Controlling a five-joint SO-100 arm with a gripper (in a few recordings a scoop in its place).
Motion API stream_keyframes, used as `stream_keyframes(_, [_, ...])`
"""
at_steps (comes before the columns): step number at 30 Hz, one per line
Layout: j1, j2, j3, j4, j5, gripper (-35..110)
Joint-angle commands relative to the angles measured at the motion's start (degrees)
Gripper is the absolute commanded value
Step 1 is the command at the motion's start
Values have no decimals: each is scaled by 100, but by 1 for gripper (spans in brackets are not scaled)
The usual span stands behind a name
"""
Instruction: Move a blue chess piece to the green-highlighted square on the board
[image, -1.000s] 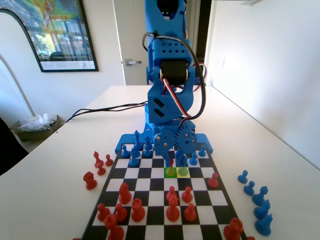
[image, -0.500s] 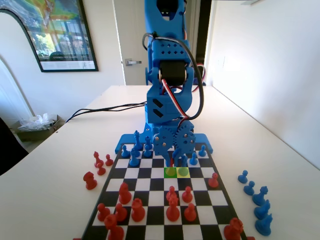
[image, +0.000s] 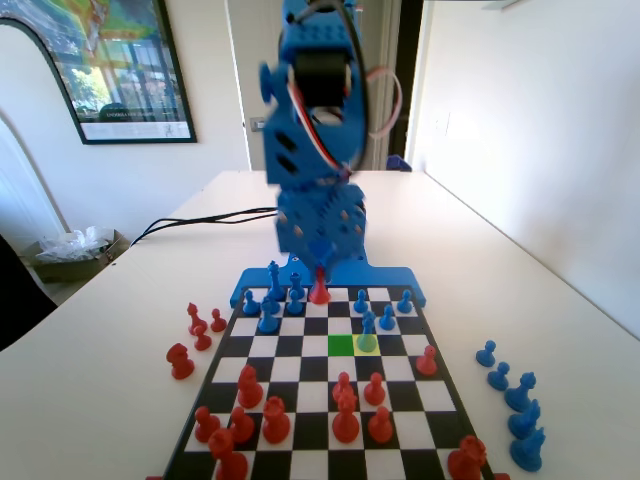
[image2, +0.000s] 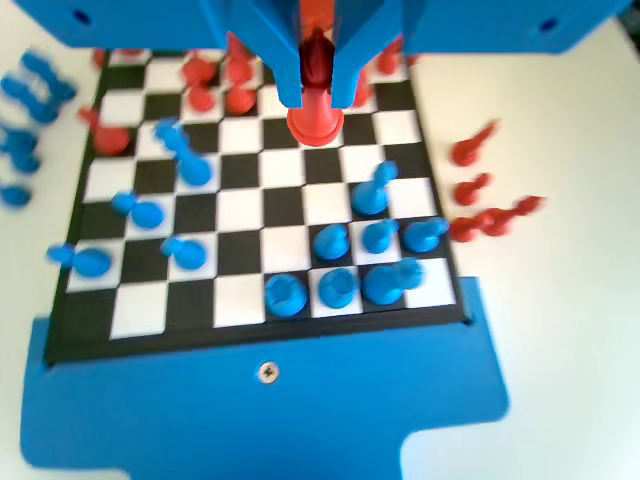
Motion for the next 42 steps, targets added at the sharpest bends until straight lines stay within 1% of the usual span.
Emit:
stream_keyframes(1, [659, 562, -246, 281, -44, 1])
stream_keyframes(6, [1477, 571, -308, 448, -88, 1])
stream_keyframes(11, [2399, 571, -105, 457, -343, 1])
stream_keyframes(16, [3129, 457, 255, 26, -694, 1])
stream_keyframes(22, [3753, -272, 246, -475, -993, 1])
stream_keyframes(27, [3858, -1072, 176, -1169, -1011, 1])
stream_keyframes(31, [3656, -1626, 79, -1661, -914, 1])
stream_keyframes(36, [3313, -1960, 167, -2276, -861, 1])
stream_keyframes(42, [3226, -2347, 316, -2909, -1046, 1])
